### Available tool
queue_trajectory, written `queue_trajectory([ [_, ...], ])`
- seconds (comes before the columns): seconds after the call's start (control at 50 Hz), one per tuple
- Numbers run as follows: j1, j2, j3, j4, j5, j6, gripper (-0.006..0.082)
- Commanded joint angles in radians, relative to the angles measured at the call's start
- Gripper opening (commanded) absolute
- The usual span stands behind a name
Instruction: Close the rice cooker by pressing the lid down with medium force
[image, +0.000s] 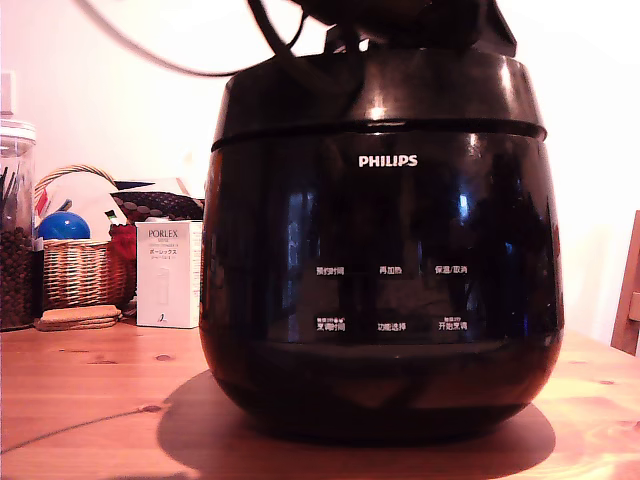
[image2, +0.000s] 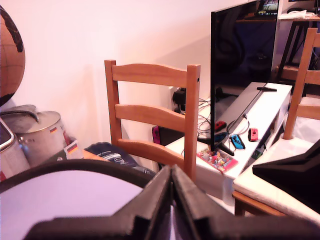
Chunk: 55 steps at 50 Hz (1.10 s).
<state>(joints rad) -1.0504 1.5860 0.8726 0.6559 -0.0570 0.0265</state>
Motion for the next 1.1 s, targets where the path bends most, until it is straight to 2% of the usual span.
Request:
queue_trajectory([
  [0.0,0.018,0.057,-0.107,-0.029,-0.012,-0.012,-0.0024],
  [0.16,0.018,0.057,-0.168,0.004,-0.019,-0.026,-0.0024],
  [0.4,0.018,0.063,-0.169,-0.013,-0.014,-0.003,-0.0024],
  [0.72,0.007,0.170,-0.169,-0.075,0.037,0.008,-0.0024],
  [1.08,0.008,0.128,-0.164,-0.037,0.027,0.010,-0.0024],
])
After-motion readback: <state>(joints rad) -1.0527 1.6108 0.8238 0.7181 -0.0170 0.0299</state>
